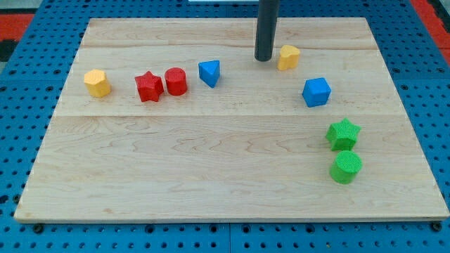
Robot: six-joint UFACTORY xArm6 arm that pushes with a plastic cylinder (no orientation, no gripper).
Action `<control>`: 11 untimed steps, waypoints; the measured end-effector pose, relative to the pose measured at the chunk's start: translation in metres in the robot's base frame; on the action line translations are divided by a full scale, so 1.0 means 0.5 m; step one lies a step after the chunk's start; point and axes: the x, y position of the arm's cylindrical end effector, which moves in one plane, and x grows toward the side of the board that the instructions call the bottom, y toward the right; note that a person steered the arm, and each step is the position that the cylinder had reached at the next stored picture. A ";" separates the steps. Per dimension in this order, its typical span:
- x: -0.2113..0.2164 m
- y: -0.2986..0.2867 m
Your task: Slide the triangle to the top left of heart
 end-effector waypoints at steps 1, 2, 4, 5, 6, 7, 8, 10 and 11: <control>0.018 0.039; 0.059 0.063; 0.172 -0.107; 0.213 -0.203; 0.120 -0.209; 0.110 -0.150; 0.068 -0.152; 0.057 -0.328; -0.002 -0.132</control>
